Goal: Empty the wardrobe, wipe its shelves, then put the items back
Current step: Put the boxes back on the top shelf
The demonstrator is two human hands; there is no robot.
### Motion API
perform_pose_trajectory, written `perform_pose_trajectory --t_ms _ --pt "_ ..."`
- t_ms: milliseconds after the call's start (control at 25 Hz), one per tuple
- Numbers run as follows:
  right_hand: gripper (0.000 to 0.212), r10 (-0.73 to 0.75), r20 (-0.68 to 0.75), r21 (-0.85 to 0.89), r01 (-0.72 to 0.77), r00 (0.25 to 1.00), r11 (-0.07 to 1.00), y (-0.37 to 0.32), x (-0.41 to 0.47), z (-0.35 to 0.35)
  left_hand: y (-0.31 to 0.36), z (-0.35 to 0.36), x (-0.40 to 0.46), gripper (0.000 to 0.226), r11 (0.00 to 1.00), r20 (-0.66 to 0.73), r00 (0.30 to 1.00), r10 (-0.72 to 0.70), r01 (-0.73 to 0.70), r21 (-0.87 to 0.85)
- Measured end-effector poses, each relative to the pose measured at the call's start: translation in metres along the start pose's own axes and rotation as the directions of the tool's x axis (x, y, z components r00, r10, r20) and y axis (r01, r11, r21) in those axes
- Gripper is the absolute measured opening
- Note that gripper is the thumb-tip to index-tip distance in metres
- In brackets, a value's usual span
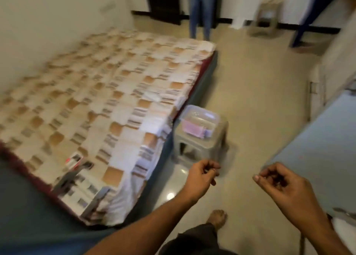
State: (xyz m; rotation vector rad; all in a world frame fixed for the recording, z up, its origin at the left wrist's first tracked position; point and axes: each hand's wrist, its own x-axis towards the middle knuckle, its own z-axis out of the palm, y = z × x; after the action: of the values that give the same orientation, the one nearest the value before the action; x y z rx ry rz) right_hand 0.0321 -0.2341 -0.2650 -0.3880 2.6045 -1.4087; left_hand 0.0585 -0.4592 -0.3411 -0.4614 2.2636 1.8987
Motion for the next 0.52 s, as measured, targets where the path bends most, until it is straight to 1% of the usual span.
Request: perform_pose_trajectory --t_ms 80,120,160,200,280,360,400,440,520 --pt "0.023 -0.067 0.165 0.014 0.065 0.984 0.998 -0.030 0.018 0.047 -0.034 -0.060 -0.012 0.018 0.991 -0.174 0.978 -0.113 0.098 -0.094" --pt "0.023 -0.099 0.229 0.014 0.098 0.968 0.995 -0.043 0.027 0.068 -0.049 -0.086 -0.014 0.018 0.976 -0.261 0.947 -0.188 0.150 -0.158" --pt "0.022 -0.123 0.299 0.014 0.124 0.946 0.992 -0.057 0.036 0.092 -0.068 -0.116 -0.017 0.019 0.950 -0.343 0.900 -0.271 0.193 -0.245" --pt "0.022 -0.143 0.341 0.012 0.147 0.929 0.989 -0.068 0.042 0.111 -0.083 -0.138 -0.019 0.019 0.912 -0.387 0.849 -0.359 0.232 -0.338" --pt "0.020 -0.159 0.428 0.019 0.167 0.890 0.986 -0.086 0.058 0.148 -0.114 -0.179 -0.020 0.020 0.808 -0.412 0.745 -0.526 0.285 -0.516" --pt "0.018 -0.143 0.516 0.015 0.159 0.844 0.987 -0.101 0.079 0.193 -0.150 -0.221 -0.021 0.021 0.693 -0.399 0.643 -0.654 0.298 -0.656" --pt "0.018 -0.126 0.550 0.000 0.151 0.825 0.989 -0.109 0.086 0.209 -0.164 -0.237 -0.023 0.020 0.638 -0.387 0.595 -0.704 0.292 -0.712" --pt "0.018 -0.111 0.588 -0.012 0.146 0.801 0.989 -0.116 0.097 0.231 -0.183 -0.257 -0.022 0.020 0.572 -0.374 0.527 -0.763 0.284 -0.769" --pt "0.019 -0.086 0.652 -0.033 0.141 0.754 0.989 -0.131 0.117 0.273 -0.225 -0.294 -0.022 0.021 0.447 -0.339 0.402 -0.850 0.212 -0.869"
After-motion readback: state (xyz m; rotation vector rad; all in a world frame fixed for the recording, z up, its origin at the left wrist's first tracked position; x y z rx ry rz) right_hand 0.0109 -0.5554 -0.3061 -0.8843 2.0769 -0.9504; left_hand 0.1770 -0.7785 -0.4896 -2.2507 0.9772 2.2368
